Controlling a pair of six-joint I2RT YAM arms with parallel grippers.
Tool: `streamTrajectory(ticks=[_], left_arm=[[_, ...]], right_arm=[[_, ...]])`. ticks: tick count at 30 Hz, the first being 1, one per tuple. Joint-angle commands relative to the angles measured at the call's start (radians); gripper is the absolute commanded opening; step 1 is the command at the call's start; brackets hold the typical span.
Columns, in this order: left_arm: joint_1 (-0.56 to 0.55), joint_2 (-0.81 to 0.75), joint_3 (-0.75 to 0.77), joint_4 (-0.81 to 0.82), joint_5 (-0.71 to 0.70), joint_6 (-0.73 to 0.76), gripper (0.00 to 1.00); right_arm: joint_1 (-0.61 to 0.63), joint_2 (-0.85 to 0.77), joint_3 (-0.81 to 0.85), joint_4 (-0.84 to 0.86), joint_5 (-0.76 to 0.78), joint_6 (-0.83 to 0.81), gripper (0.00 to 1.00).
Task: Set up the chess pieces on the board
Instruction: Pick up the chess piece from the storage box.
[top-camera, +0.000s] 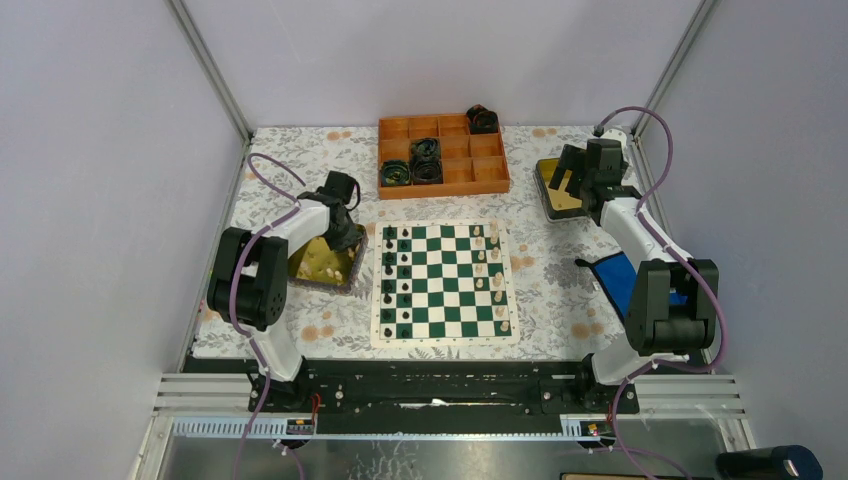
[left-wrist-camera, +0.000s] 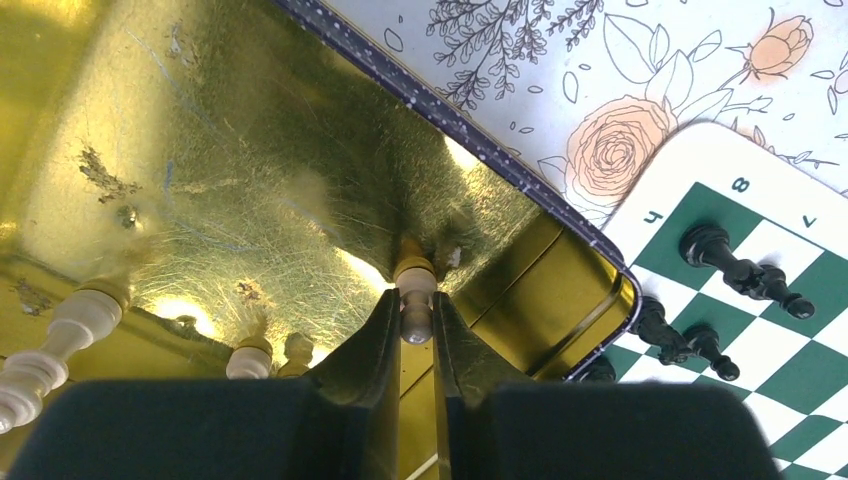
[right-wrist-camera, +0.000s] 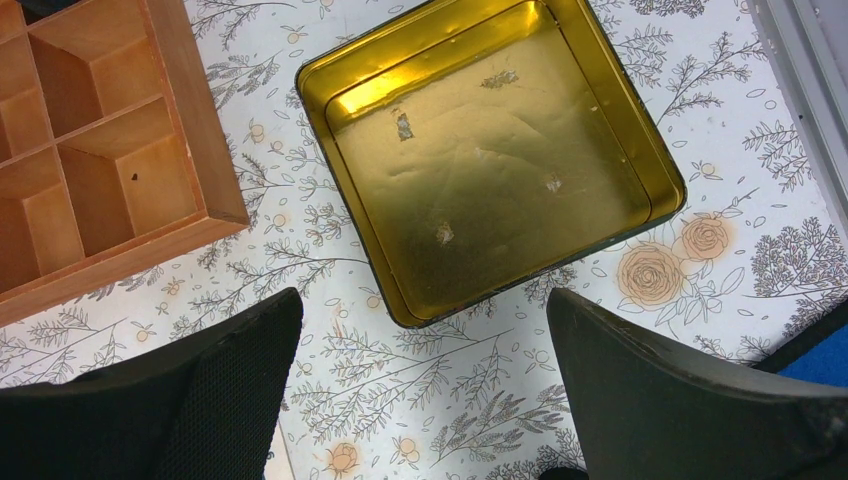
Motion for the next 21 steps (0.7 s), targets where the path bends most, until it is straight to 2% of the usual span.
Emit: streamTrajectory(ticks=[1, 5, 12, 17, 21], left_arm=[[0.012, -0.001, 0.021, 0.03, 0.003, 0.016, 0.07], [0.013, -0.028, 0.034, 0.016, -0.014, 0.024, 0.0], [0.013, -0.118, 0.091, -0.034, -0.065, 0.053, 0.0], [0.008, -0.202, 0.123, -0.057, -0.041, 0.085, 0.0], [-0.07, -0.255, 0.16, -0.066, -0.036, 0.169, 0.0]], right_arm=[[0.009, -0.016, 0.026, 0.021, 0.013, -0.002, 1.0], [0.009, -0.018, 0.026, 0.02, 0.019, -0.006, 1.0], [0.009, -0.019, 0.026, 0.016, 0.022, -0.008, 1.0], [0.009, -0.021, 0.032, 0.012, 0.03, -0.009, 1.0], [0.009, -0.013, 0.042, 0.01, 0.041, -0.003, 1.0]])
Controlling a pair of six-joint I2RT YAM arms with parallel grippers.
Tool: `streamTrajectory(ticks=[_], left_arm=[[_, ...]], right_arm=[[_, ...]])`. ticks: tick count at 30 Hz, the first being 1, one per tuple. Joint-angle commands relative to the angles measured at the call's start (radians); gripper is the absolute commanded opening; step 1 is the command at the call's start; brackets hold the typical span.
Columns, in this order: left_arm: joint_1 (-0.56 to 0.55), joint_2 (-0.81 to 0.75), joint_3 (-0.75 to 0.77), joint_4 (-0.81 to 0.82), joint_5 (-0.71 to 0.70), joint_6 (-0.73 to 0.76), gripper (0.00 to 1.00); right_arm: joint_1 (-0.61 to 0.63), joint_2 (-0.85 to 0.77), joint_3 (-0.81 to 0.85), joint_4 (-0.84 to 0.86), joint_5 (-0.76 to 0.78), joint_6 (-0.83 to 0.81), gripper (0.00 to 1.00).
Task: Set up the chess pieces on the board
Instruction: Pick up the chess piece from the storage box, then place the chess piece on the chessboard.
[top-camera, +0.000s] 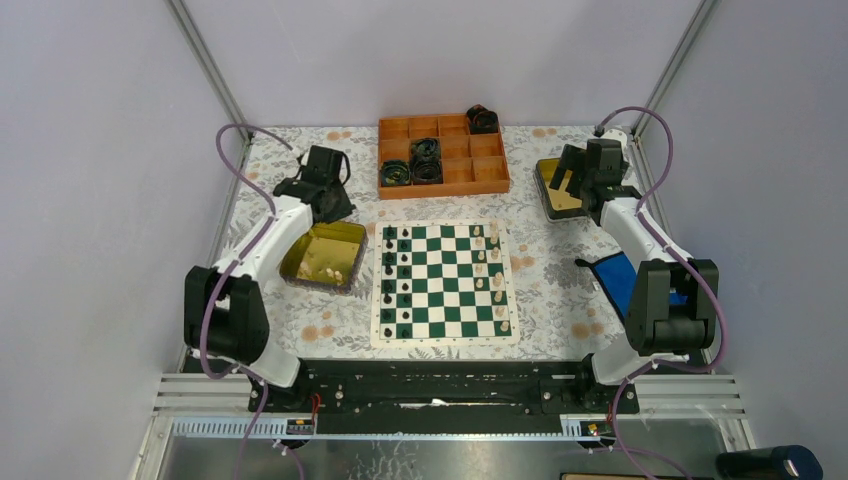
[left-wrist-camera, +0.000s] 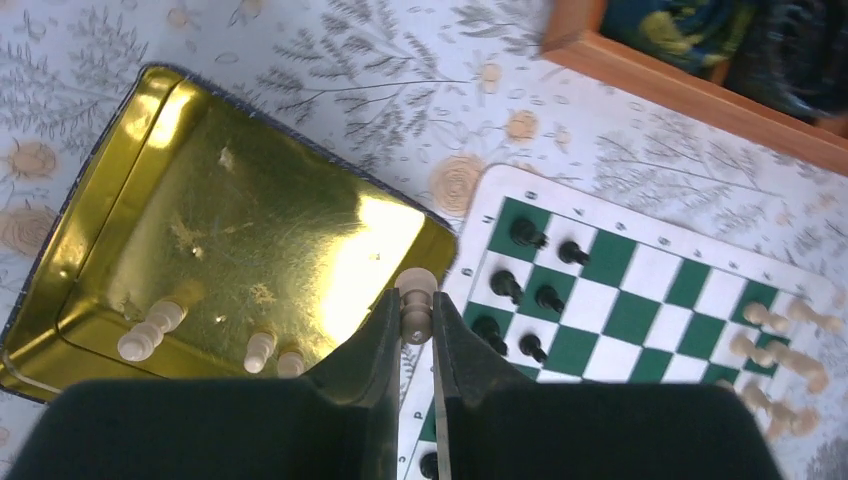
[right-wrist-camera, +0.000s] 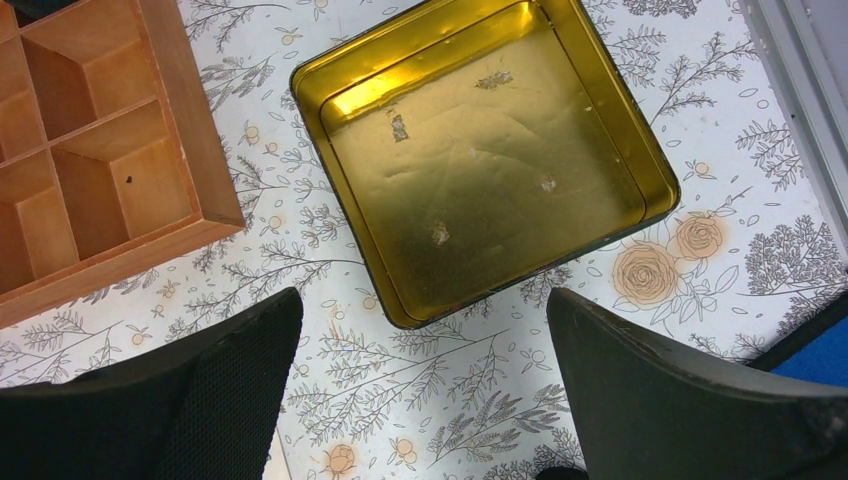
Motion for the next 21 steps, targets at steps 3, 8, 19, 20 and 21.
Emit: streamTrajectory(ticks=[3, 8, 19, 20, 21], left_arm=[[-0.162, -0.074, 0.076, -0.028, 0.002, 0.163, 0.0], [-0.332, -0.083, 0.092, -0.019, 0.008, 0.225, 0.0], [-0.618, 0.003, 0.092, 0.032, 0.057, 0.292, 0.0], [-0.646, 0.017, 0.094, 0.035, 0.061, 0.298, 0.0], [-0.667, 0.033, 0.099, 0.036, 0.063, 0.304, 0.0]], right_arm=[[0.009, -0.001, 0.055, 0.008, 0.038, 0.005, 1.0], [0.009, 0.008, 0.068, 0.011, 0.043, 0.015, 1.0], [0.008, -0.003, 0.061, 0.007, 0.059, 0.018, 1.0], [0.008, -0.006, 0.06, 0.006, 0.061, 0.017, 1.0], [0.008, -0.007, 0.06, 0.005, 0.063, 0.015, 1.0]])
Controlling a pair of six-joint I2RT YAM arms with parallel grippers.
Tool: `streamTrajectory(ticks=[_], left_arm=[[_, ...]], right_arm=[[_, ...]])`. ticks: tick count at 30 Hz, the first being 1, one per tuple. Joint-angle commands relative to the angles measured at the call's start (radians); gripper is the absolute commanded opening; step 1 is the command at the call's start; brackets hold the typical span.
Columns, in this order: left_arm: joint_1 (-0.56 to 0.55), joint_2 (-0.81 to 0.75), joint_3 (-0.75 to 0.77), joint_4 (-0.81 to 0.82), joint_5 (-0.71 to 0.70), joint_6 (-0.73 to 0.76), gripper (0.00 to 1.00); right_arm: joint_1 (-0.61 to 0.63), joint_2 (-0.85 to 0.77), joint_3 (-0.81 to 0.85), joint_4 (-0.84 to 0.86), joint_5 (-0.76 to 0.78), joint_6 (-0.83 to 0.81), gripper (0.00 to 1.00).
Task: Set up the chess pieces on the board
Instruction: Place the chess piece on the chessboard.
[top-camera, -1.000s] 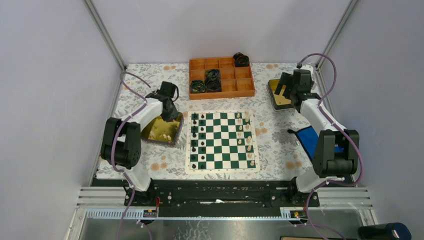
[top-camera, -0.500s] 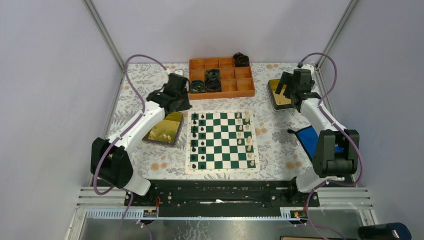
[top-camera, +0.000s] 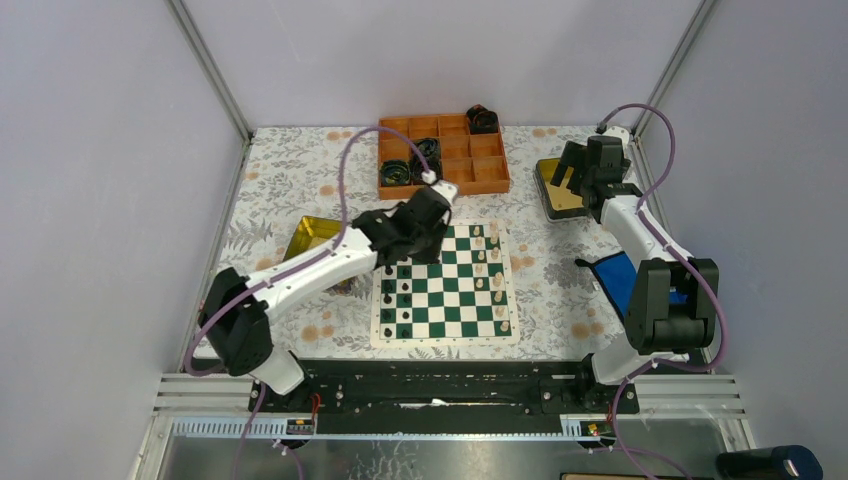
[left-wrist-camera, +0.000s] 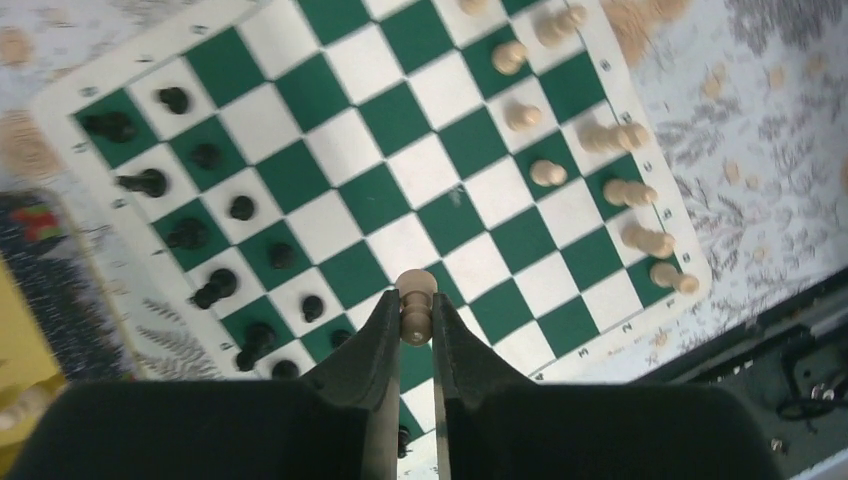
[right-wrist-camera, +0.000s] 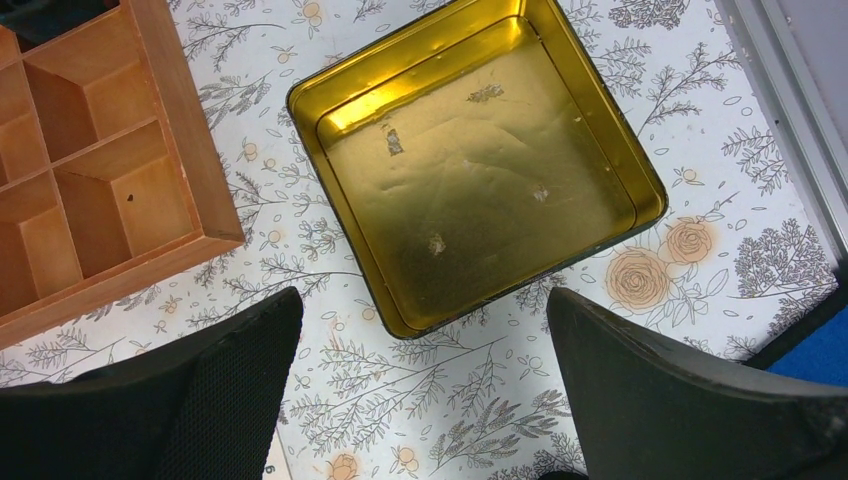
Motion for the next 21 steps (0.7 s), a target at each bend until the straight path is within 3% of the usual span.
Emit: streamTrajectory(ticks=[1, 9, 21], left_arm=[[-0.097, 0.071, 0.037, 0.043, 0.026, 0.061, 0.0], [-0.204, 0.2, 0.101, 0.047, 0.047, 0.09, 0.0], [-0.259, 0.317, 0.15, 0.065, 0.084, 0.092, 0.0]], right_arm=[[0.006, -0.014, 0.035, 0.014, 0.04, 0.004, 1.0], [-0.007, -0.013, 0.029, 0.017, 0.038, 0.008, 1.0], [-0.02, -0.002, 0.027, 0.023, 0.026, 0.01, 1.0]])
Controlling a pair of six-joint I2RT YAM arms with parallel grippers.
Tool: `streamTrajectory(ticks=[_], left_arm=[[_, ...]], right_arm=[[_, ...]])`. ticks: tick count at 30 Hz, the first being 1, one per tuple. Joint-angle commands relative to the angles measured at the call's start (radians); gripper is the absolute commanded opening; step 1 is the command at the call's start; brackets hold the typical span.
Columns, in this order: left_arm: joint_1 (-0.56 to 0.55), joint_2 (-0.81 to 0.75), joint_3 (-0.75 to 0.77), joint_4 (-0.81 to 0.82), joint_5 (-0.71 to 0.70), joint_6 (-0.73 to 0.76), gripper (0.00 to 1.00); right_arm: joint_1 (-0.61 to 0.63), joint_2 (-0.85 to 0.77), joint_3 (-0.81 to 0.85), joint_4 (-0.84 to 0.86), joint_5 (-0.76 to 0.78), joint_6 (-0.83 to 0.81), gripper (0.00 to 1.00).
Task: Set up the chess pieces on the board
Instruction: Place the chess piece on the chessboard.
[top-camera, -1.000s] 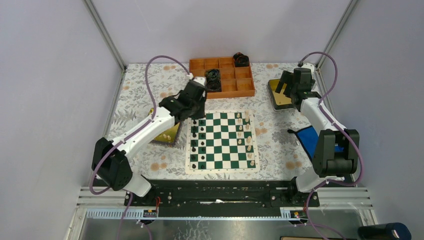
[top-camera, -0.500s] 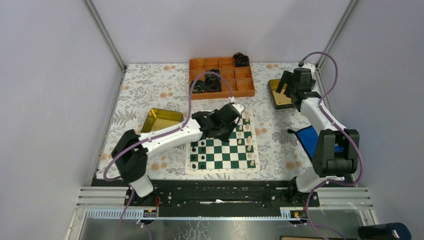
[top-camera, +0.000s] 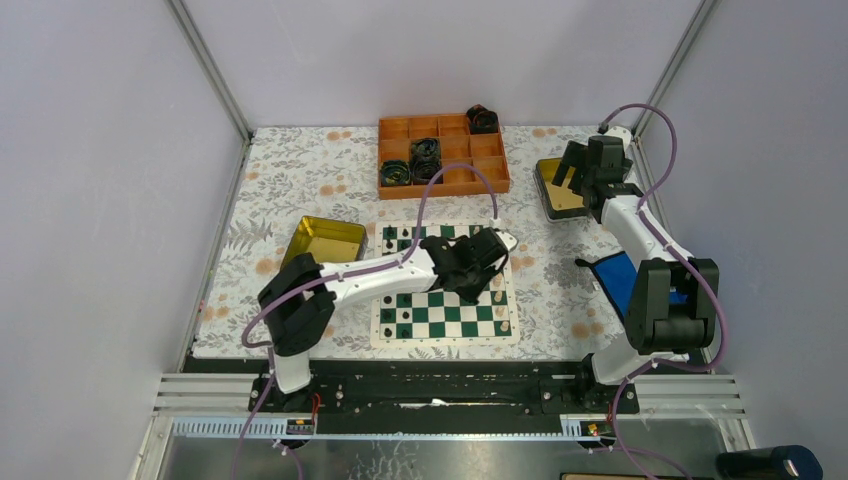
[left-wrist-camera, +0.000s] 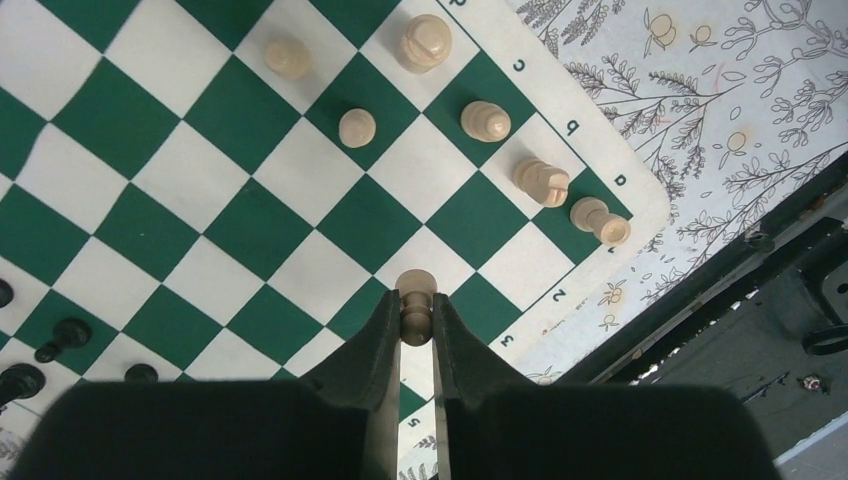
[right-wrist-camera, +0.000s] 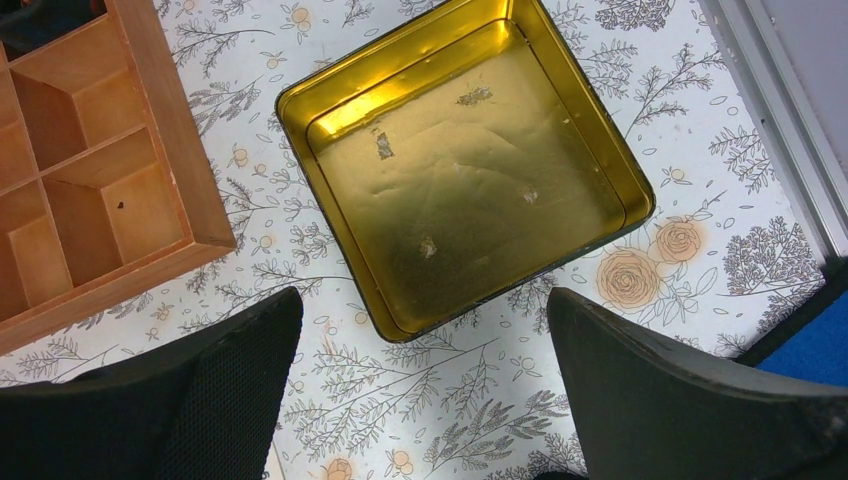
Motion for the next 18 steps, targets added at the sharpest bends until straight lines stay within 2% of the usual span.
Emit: streamTrajectory(ticks=[1, 18], left_arm=[[-0.016, 0.036, 0.05, 0.039, 0.024, 0.021, 0.0], [-0.019, 0.165, 0.136, 0.038, 0.009, 0.027, 0.0]], right_arm=[[-0.01, -0.004, 0.027, 0.023, 0.008, 0.009, 1.0], [-0.011, -0.013, 0.011, 0.038, -0.017, 0.015, 1.0]])
